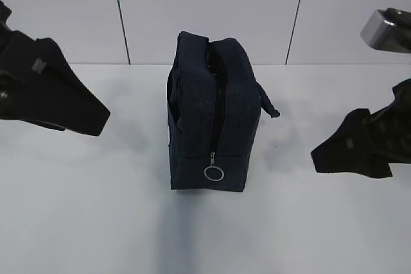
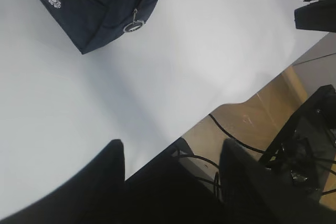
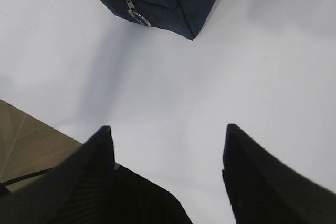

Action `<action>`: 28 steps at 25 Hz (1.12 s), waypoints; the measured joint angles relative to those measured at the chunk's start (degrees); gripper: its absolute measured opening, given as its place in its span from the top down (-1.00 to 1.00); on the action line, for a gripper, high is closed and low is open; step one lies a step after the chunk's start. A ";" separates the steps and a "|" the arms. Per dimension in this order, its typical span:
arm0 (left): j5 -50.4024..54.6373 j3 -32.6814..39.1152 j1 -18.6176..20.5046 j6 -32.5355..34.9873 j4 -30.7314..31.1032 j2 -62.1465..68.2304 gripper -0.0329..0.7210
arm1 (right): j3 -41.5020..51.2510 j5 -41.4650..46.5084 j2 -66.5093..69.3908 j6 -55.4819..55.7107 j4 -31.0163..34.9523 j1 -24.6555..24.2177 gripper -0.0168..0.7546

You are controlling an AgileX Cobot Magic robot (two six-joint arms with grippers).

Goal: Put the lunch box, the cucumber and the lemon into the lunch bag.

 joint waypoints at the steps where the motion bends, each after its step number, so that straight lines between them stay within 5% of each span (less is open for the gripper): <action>1: 0.00 0.00 0.00 0.00 0.50 0.00 -0.16 | 0.00 -0.67 0.47 0.00 0.11 0.00 -0.36; 8: -1.22 0.00 0.00 0.00 3.99 0.00 -0.16 | 1.24 -6.38 1.96 -7.09 5.19 0.00 -0.36; 19: -7.41 0.00 0.00 0.00 9.07 0.00 -0.16 | 11.70 -19.81 1.96 -28.40 26.40 0.29 -0.36; 28: -11.61 0.00 0.00 0.00 10.38 0.00 -0.16 | 17.22 -39.22 4.05 -34.25 34.78 16.83 -0.30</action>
